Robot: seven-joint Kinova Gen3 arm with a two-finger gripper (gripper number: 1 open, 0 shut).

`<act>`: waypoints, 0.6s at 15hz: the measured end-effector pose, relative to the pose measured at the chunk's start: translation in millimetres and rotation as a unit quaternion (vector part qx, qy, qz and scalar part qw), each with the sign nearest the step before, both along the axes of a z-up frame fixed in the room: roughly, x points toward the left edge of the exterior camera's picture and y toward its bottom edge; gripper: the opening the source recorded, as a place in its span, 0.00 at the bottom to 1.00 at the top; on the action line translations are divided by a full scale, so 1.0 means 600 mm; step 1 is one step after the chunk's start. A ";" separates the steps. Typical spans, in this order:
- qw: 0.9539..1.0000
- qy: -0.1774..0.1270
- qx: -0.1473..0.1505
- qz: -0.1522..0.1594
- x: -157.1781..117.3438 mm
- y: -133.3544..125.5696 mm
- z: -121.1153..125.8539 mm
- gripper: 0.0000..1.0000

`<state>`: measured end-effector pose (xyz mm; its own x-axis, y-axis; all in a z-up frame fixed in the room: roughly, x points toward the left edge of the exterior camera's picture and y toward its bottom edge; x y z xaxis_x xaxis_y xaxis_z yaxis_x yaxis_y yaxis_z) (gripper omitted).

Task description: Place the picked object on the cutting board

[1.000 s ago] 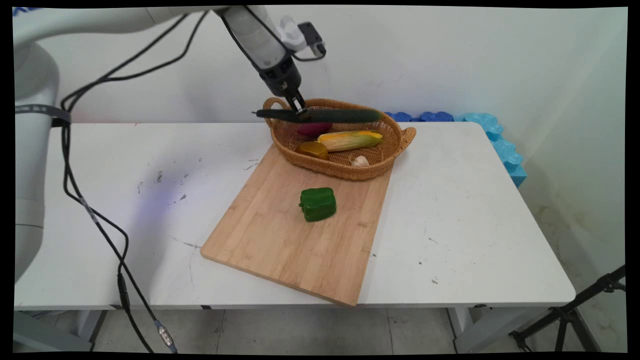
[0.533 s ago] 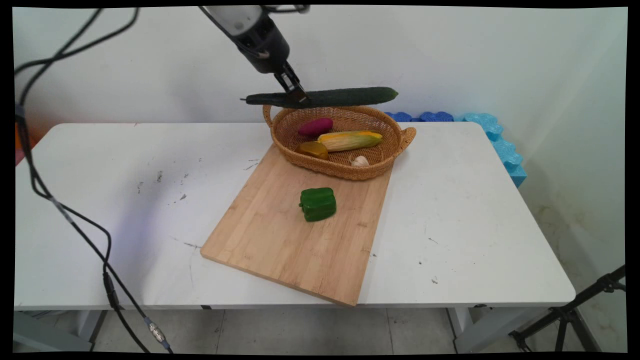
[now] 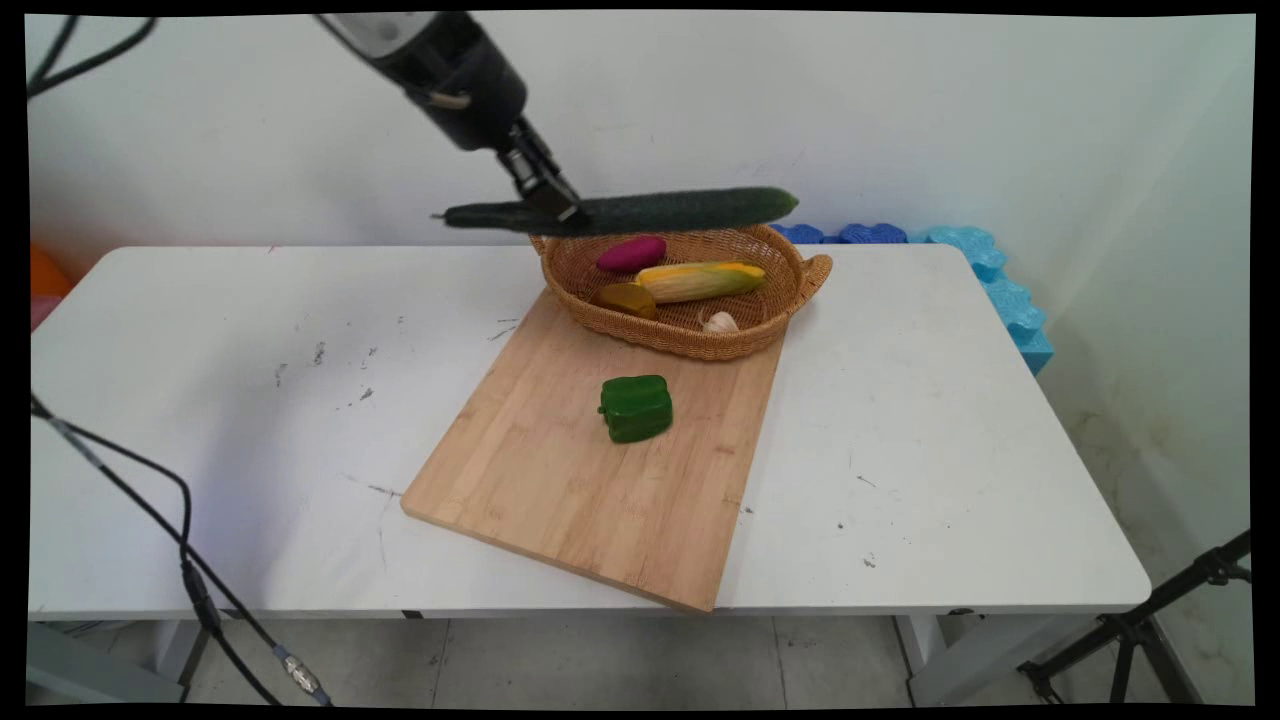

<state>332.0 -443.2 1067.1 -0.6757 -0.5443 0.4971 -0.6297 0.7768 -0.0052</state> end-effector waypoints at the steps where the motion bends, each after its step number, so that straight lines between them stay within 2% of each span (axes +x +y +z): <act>1: 1.000 0.002 0.004 -0.003 0.004 0.012 0.000 0.00; 6: 0.999 0.007 0.032 -0.032 0.034 0.090 -0.023 0.00; 9: 0.998 0.007 0.040 -0.049 0.045 0.120 -0.046 0.00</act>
<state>358.8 -371.0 1039.6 -0.7209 -0.5145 0.4643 -0.5500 0.8324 0.0684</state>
